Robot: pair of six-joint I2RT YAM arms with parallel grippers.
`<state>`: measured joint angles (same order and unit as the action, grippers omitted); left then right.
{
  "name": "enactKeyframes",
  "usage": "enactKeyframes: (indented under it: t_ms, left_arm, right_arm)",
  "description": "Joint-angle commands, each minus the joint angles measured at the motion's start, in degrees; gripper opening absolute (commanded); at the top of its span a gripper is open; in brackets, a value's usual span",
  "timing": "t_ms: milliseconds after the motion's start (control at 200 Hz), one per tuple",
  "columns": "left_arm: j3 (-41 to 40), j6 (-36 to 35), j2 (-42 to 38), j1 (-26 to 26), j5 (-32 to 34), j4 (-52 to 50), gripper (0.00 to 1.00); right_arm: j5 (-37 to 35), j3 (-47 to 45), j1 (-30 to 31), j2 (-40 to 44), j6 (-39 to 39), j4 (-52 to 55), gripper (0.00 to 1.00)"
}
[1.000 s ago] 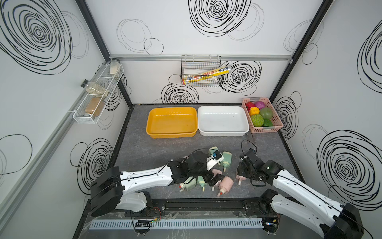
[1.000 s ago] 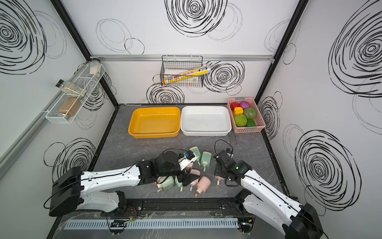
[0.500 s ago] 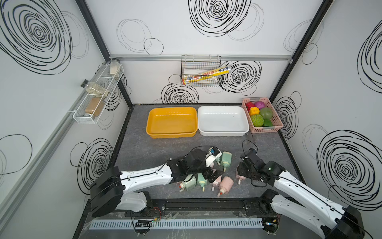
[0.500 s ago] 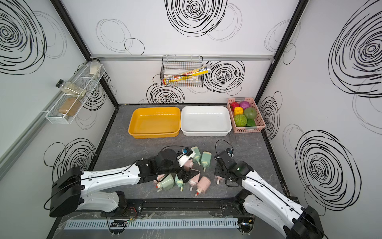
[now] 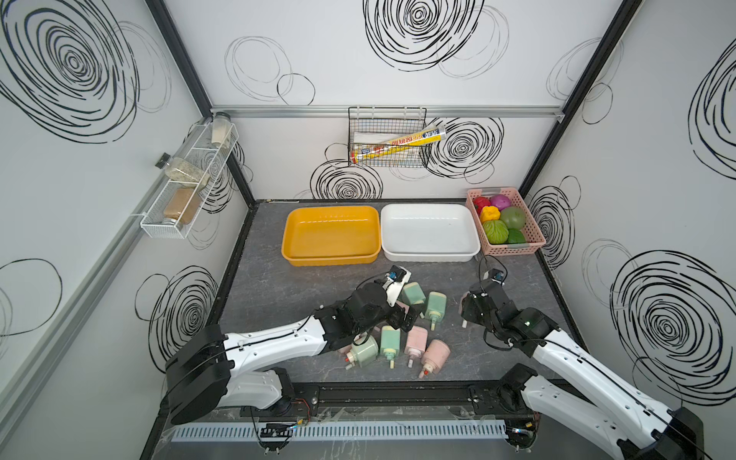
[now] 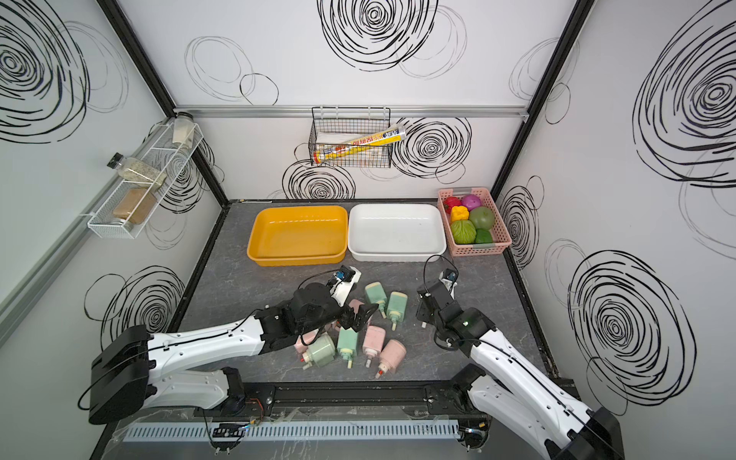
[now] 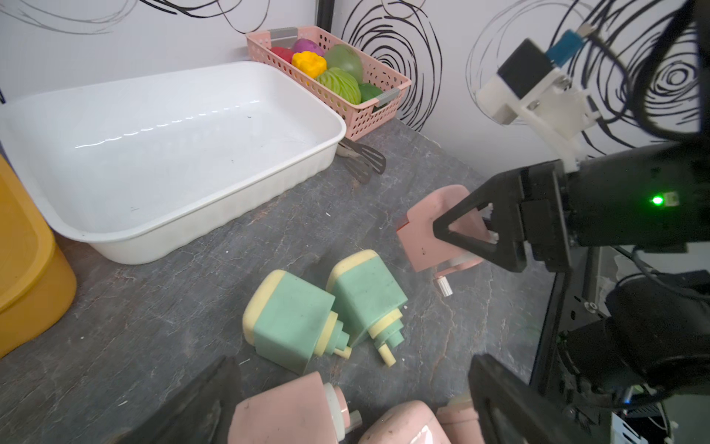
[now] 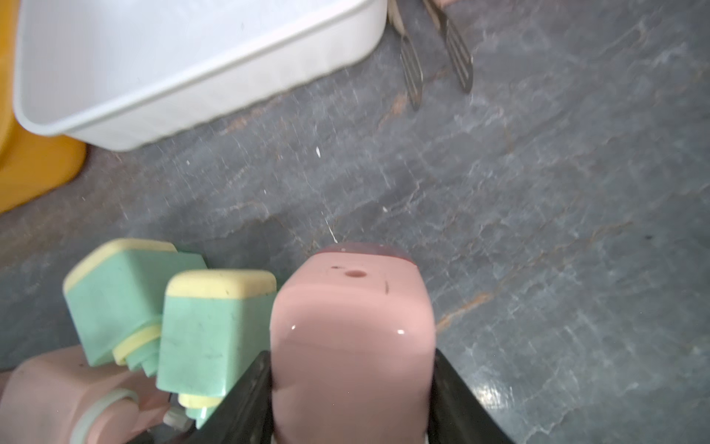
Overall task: Place the pencil sharpeners by color into the storage box
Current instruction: Pick up the pencil sharpener from the center of the board.
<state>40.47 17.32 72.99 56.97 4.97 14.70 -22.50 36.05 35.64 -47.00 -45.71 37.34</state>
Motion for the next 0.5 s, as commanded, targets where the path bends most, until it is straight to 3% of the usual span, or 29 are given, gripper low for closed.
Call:
enactKeyframes:
  t_ms: [0,115,345,495]
  left_arm:
    - [1.7,2.6,1.2,-1.3,2.6,1.8,0.99]
    - [5.0,3.6,3.6,-3.0,4.2,-1.2,0.99]
    - [9.9,6.4,7.7,-6.9,2.0,-2.7,0.99]
    - [15.1,11.1,12.1,-8.2,3.2,-7.3,0.99]
  right_arm:
    - [-5.8,3.2,-0.3,-0.4,5.2,-8.1,0.00]
    - [-6.9,4.2,-1.2,-1.6,9.9,-14.2,0.00]
    - [10.7,3.2,-8.6,-2.9,23.0,-31.8,0.00]
    - [17.5,4.9,-14.2,-8.0,28.5,-36.6,0.00]
